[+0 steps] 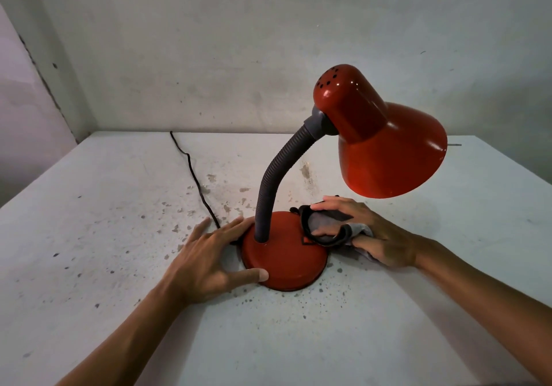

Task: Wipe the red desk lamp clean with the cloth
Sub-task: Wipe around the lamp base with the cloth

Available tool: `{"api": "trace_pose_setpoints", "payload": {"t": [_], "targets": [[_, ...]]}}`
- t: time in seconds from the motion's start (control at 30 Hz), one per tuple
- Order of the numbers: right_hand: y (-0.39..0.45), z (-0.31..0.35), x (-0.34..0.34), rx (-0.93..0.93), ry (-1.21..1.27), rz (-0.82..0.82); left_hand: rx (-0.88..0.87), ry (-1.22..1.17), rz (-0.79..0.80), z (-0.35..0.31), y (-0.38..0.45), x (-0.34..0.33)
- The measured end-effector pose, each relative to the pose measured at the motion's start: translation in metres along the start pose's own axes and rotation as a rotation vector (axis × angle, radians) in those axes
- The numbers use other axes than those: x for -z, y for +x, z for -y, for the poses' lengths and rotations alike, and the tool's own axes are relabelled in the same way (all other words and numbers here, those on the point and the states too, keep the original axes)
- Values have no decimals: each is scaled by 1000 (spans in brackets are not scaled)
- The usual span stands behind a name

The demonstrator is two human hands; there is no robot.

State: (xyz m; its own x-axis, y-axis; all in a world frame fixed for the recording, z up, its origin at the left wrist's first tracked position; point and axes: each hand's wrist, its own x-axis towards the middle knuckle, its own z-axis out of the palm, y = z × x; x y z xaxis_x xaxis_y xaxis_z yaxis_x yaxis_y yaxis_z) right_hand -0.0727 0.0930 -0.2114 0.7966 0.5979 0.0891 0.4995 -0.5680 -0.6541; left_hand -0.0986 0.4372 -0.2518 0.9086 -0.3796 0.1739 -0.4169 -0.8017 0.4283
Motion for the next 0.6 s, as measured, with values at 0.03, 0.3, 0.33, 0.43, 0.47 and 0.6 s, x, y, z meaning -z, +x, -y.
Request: {"api": "trace_pose_setpoints", "payload": {"t": [0.03,0.3,0.33,0.43,0.47,0.6], "targets": [[4,3,-3,13,10,2,-7,-3,-6,0,0,1],[8,10,-8,41,22,-33,2,-14,10,-4,-2,3],[4,8,-8,27,25,-65,-2,-14,8,-4,-1,3],[8,12,-15,16,28,-100,-13,-19,-3,0,-1,2],[9,16,-19,8,51,-108,-19,-18,1,0,-1,1],[10,20,-28,82,-63,-58,-29,-26,-1,1,0,-1]]}}
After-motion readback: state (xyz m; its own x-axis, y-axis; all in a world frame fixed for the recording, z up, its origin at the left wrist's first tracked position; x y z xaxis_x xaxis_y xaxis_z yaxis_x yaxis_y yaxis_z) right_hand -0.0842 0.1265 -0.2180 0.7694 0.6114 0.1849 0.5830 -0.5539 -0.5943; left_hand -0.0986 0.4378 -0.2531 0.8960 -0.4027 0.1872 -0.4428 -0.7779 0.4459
